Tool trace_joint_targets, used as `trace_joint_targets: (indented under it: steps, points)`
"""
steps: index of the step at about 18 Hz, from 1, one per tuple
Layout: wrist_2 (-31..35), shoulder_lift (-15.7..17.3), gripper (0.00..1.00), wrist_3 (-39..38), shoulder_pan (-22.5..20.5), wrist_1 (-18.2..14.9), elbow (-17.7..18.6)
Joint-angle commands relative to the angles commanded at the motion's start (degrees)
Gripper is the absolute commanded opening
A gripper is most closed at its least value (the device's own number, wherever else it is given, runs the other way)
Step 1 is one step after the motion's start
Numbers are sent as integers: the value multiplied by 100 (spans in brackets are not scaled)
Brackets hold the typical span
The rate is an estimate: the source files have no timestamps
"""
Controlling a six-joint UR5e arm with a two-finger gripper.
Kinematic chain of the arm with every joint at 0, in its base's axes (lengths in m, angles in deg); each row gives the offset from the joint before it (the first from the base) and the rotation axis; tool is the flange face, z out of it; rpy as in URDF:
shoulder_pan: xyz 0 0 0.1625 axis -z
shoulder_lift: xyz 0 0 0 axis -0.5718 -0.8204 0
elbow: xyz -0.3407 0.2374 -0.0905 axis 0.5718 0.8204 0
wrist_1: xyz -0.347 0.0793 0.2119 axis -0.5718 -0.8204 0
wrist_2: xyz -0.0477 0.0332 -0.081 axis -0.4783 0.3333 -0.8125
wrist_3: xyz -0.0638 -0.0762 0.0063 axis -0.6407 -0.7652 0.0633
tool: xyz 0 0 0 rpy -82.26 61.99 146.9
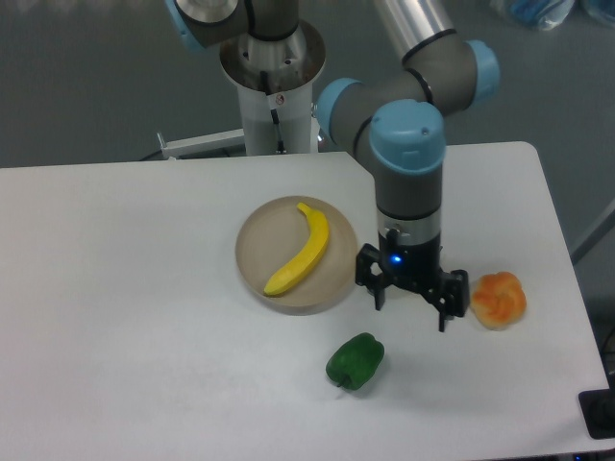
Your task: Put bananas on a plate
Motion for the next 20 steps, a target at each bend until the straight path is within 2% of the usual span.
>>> trace_joint_targets:
  steps: [3, 6, 12, 20]
  points:
    - [52, -158, 100, 580, -228, -9, -150]
    - [403, -229, 100, 1002, -256, -35, -282]
    - [492, -370, 100, 1013, -238, -35, -387]
    - [510, -387, 100, 1013, -238, -18, -431]
